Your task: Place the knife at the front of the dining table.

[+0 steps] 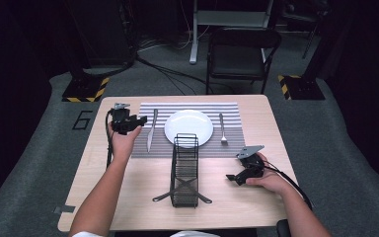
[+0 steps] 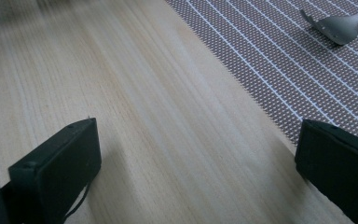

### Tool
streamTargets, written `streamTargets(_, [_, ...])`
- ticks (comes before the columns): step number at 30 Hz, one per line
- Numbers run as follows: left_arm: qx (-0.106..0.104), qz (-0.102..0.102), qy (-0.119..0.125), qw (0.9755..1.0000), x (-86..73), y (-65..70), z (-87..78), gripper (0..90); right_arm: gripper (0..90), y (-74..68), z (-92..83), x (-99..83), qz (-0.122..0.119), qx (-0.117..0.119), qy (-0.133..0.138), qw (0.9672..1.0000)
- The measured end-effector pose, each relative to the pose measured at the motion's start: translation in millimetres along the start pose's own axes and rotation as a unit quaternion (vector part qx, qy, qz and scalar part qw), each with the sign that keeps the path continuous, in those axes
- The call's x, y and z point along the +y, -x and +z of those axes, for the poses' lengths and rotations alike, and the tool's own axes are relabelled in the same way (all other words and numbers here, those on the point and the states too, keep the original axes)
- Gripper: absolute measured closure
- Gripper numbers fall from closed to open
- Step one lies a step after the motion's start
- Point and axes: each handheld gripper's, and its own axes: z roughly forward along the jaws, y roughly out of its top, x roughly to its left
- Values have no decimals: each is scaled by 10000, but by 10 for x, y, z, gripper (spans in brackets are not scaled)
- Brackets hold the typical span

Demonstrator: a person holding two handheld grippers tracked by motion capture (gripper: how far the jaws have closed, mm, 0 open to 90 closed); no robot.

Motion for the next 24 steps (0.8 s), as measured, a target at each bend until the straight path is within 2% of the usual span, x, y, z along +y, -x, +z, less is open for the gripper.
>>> streamTargets(2, [-11, 36, -25, 10000, -26, -1, -29, 487, 0, 4, 0, 1, -23, 1, 0, 10000])
streamTargets(5, [-48, 198, -92, 9997, -125, -8, -134, 486, 0, 8, 2, -1, -58, 0, 12, 10000])
streamTargets(10, [-73, 357, -122, 9993, -242, 4, -235, 478, 0, 2, 0, 1, -13, 0, -2, 10000])
streamTargets(24, [-166, 631, -387, 9971, -584, -3, -434, 469, 0, 3, 0, 1, -19, 0, -1, 10000])
